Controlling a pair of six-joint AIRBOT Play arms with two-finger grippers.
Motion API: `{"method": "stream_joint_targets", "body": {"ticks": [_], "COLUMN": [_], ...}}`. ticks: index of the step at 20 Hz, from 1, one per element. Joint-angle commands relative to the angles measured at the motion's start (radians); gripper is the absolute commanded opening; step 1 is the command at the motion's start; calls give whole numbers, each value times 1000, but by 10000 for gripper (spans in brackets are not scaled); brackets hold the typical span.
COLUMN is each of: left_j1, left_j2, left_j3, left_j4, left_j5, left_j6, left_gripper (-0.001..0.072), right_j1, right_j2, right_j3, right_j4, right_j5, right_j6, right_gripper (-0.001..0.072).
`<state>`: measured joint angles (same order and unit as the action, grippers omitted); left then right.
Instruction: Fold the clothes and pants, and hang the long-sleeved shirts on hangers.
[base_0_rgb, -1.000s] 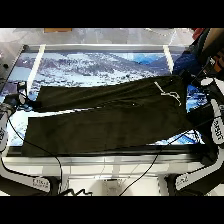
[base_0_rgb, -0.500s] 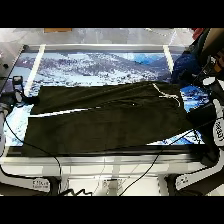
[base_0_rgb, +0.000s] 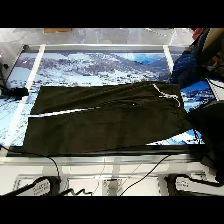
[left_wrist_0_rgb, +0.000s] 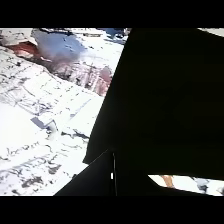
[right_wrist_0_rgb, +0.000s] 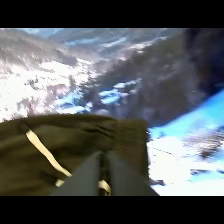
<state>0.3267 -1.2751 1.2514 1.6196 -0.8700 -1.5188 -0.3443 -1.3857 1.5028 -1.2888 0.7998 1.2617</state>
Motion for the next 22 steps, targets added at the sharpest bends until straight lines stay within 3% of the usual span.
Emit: {"method": "stream_joint_targets", "body": {"ticks": [1,5,10,13,17,22], "left_j1": [-1,-1,-1,-1,-1,-1], "left_j2": [84,142,208,222,222,222], "left_j3": [1,0,0,-2,-2,-2], "left_j4": [-121,-174,-257,-313,-327,-327], "left_j5": [-128,-146,-211,-223,-222,-223], "left_j6": [1,21,237,249,249,249], "left_gripper": [22,21,21,21,22,21], "right_j1": [-1,-1,-31,-126,-280,-518], "right_j2": [141,212,214,216,296,463], "right_j3": [0,0,-23,-76,-206,-560], "right_j4": [-156,-171,-262,-256,-161,118], "right_j5": [162,323,619,721,690,584], "right_j6": [1,2,12,3,-49,-129], "right_gripper": [31,30,30,30,29,28]}}
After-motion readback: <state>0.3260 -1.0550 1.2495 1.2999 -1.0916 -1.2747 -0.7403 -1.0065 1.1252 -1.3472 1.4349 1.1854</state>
